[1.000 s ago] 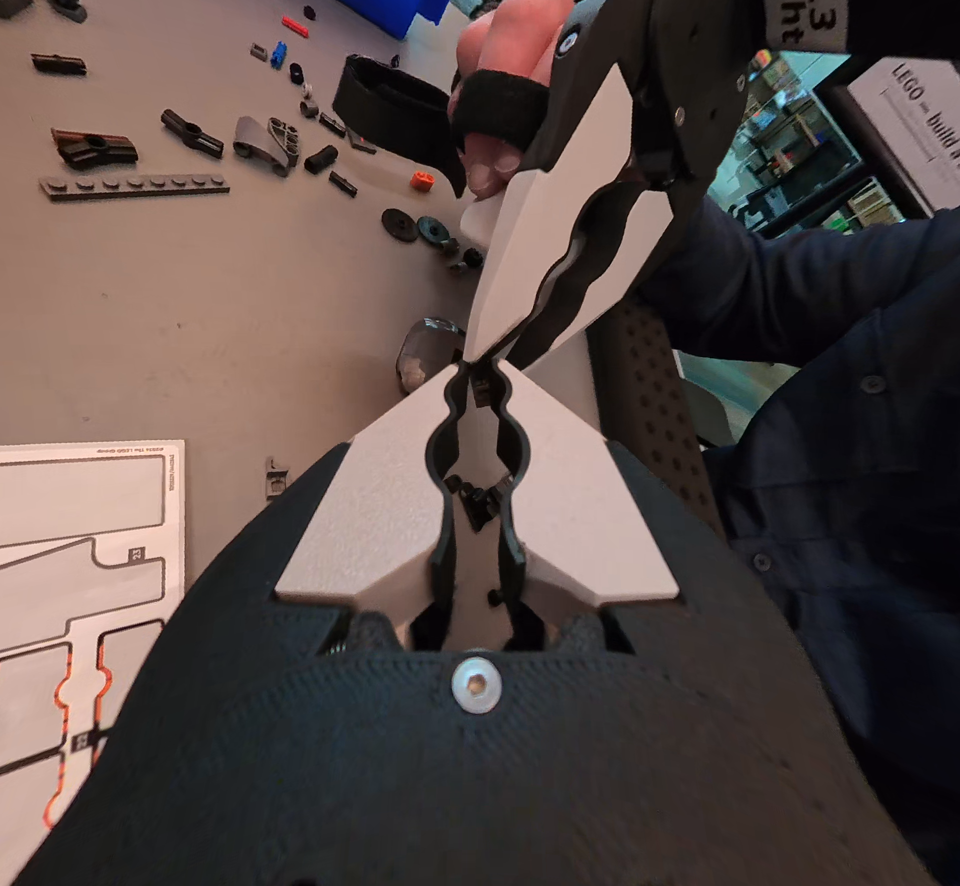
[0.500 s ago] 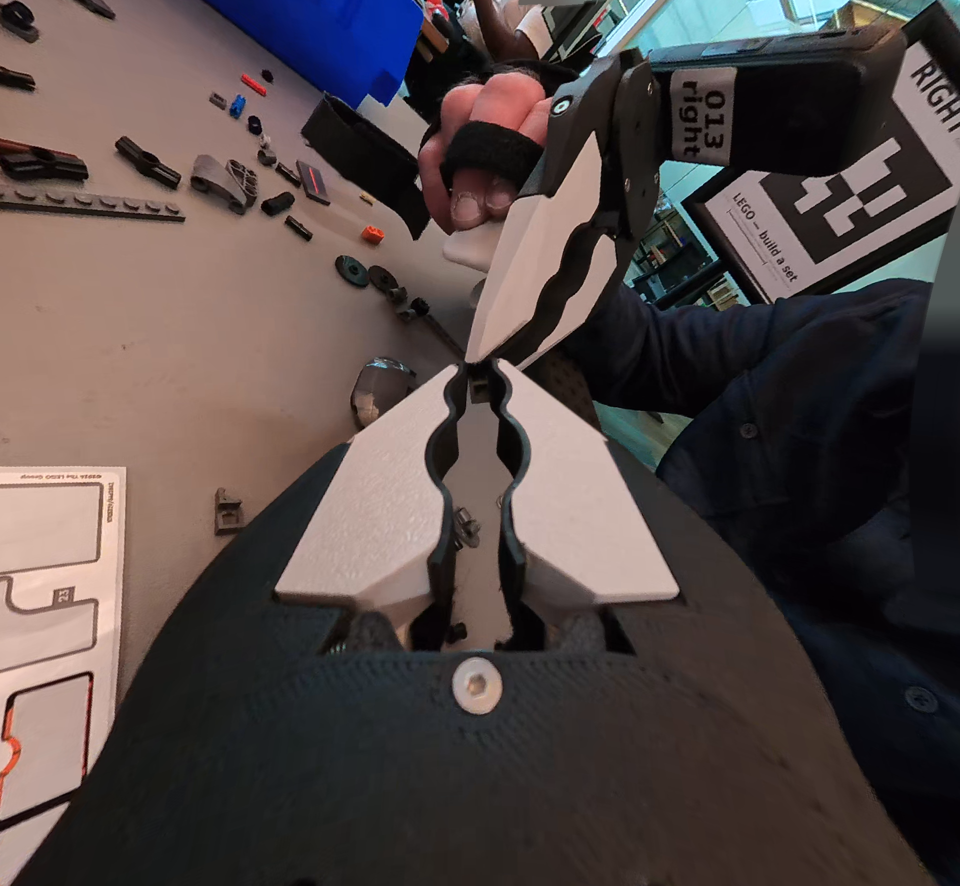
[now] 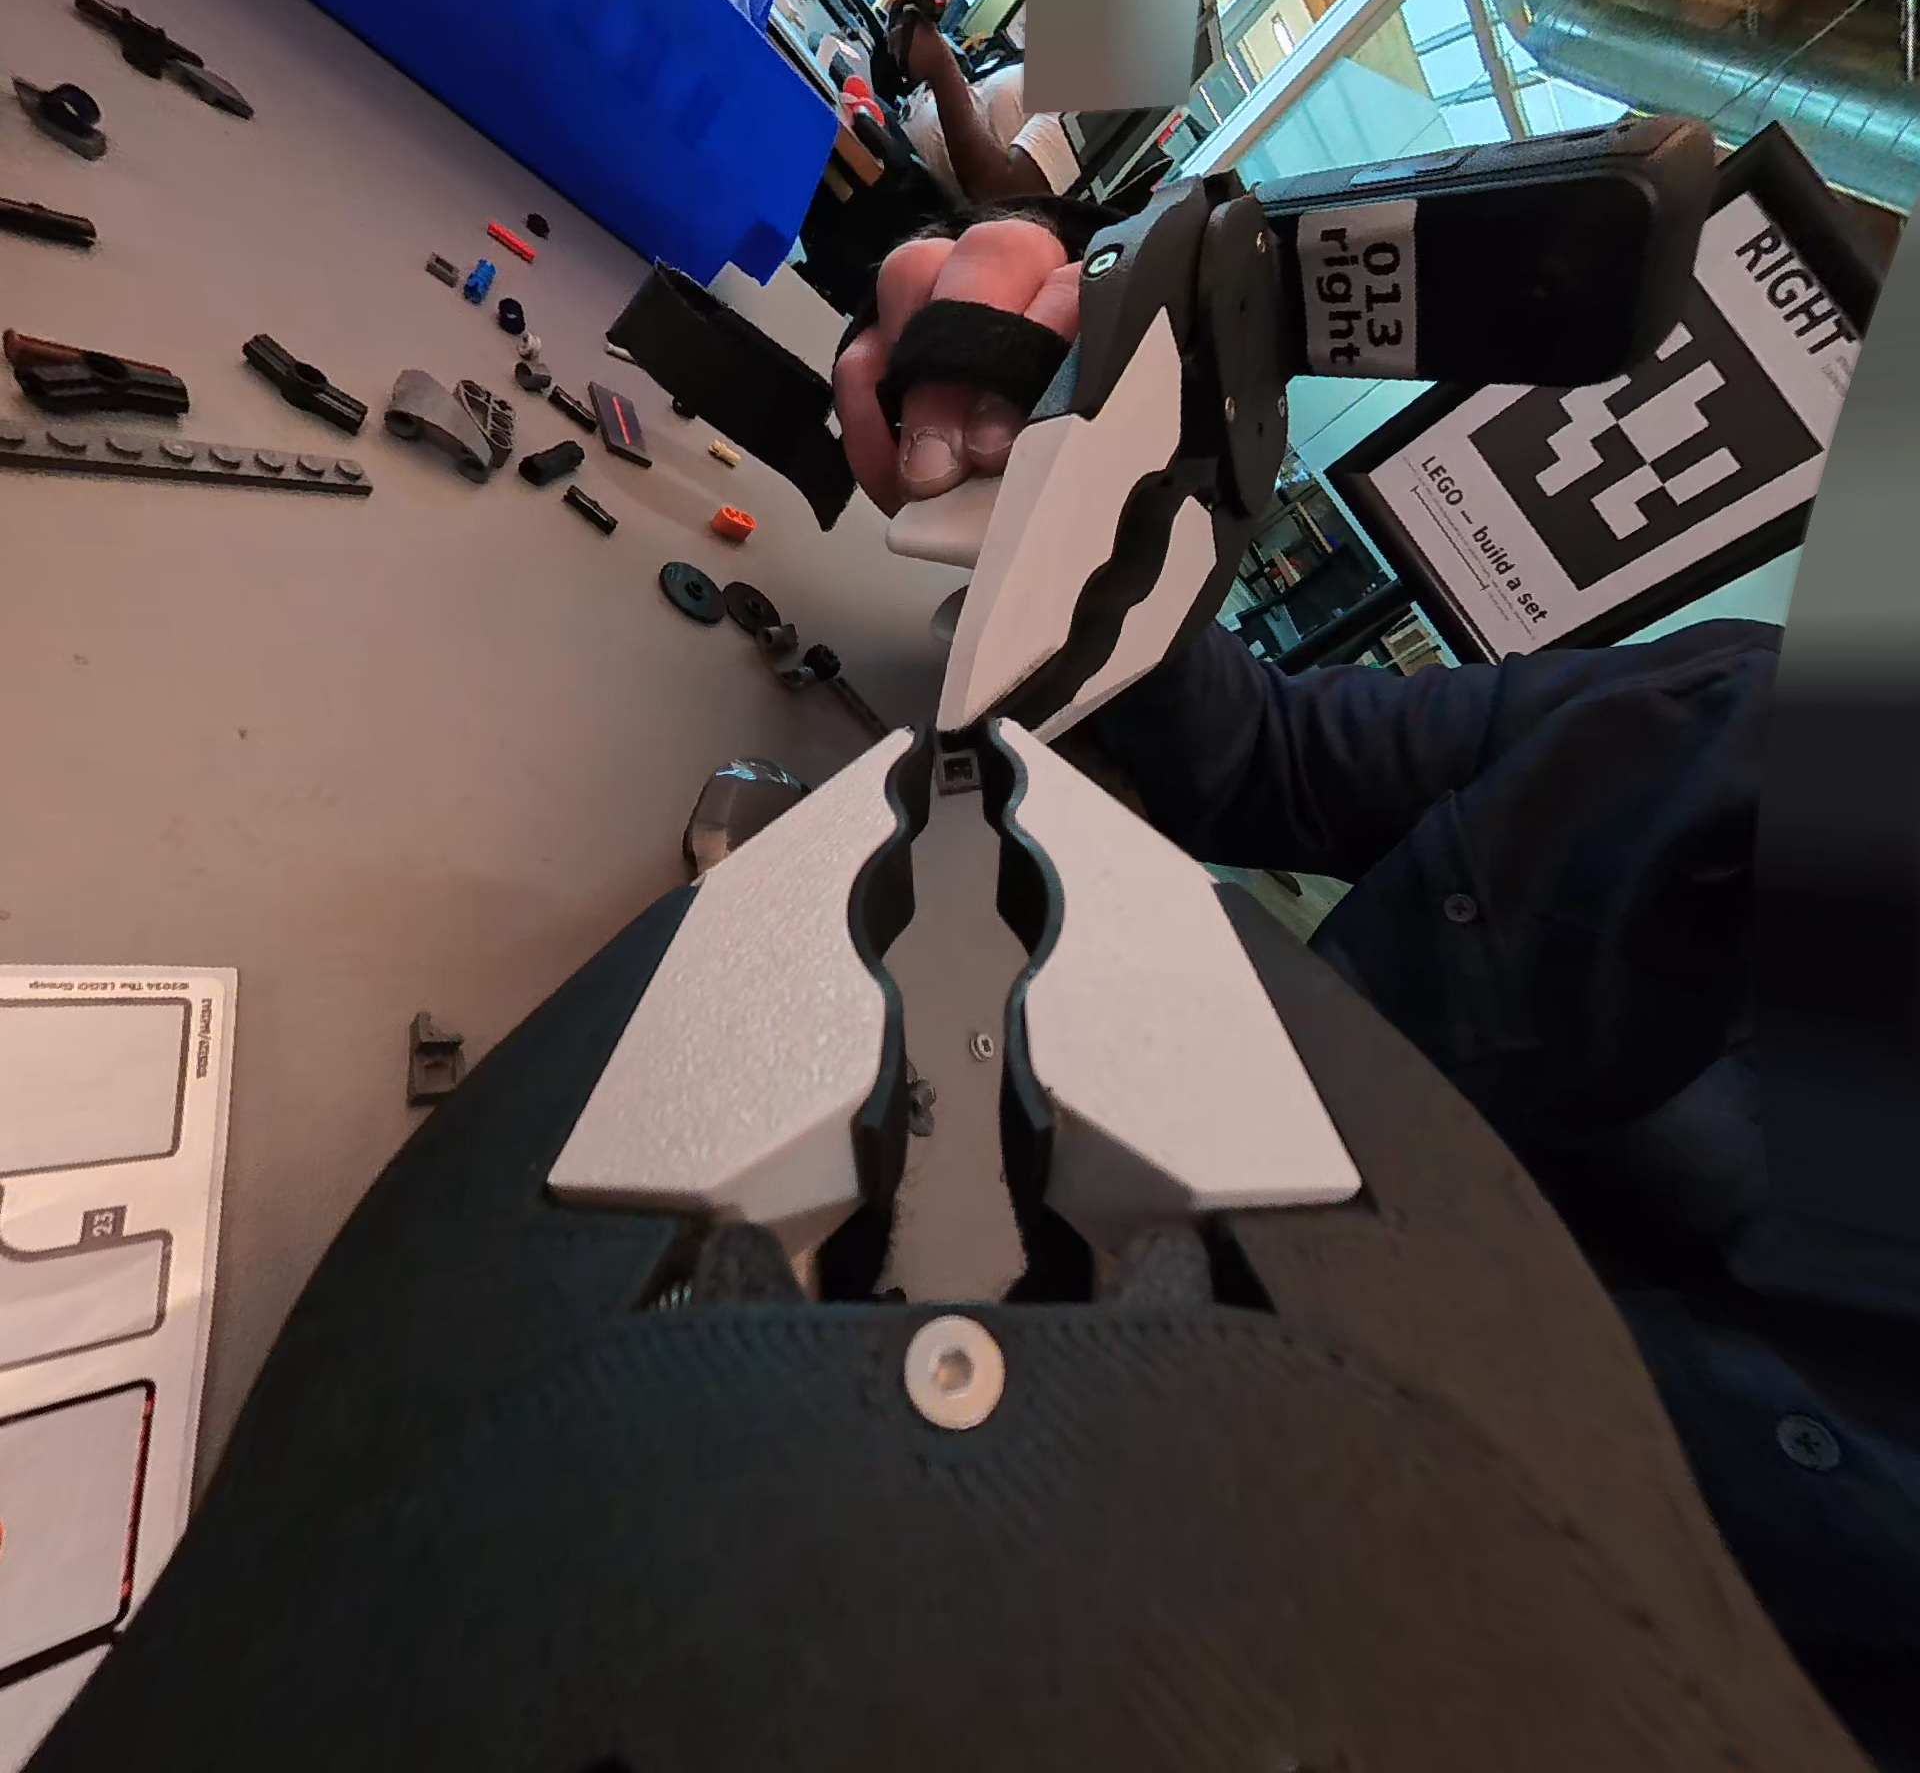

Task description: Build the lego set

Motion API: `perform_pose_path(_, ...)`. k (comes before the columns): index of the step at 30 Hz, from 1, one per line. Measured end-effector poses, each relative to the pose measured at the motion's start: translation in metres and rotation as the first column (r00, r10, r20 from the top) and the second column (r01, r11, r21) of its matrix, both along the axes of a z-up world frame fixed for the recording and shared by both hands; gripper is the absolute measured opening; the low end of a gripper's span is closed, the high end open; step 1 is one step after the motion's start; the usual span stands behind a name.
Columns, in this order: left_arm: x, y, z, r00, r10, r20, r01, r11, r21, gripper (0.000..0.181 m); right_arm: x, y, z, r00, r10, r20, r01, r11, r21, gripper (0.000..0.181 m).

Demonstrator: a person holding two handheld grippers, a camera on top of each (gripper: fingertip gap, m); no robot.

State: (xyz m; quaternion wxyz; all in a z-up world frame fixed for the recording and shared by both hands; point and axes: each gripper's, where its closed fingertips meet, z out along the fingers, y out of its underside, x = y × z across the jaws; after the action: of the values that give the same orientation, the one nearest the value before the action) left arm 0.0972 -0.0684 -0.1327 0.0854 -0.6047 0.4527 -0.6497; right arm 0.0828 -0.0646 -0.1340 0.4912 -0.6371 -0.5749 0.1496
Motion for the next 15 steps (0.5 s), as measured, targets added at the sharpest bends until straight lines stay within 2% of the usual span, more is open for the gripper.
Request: perform_pose_path(15, -0.001, -0.004, 0.013, 0.998, -0.035, 0.05, 0.043, 0.985, -0.167, 0.023, 0.0, -0.009, 0.016, 0.992, 0.049, -0.116, -0.054, 0.998, -0.041, 0.001)
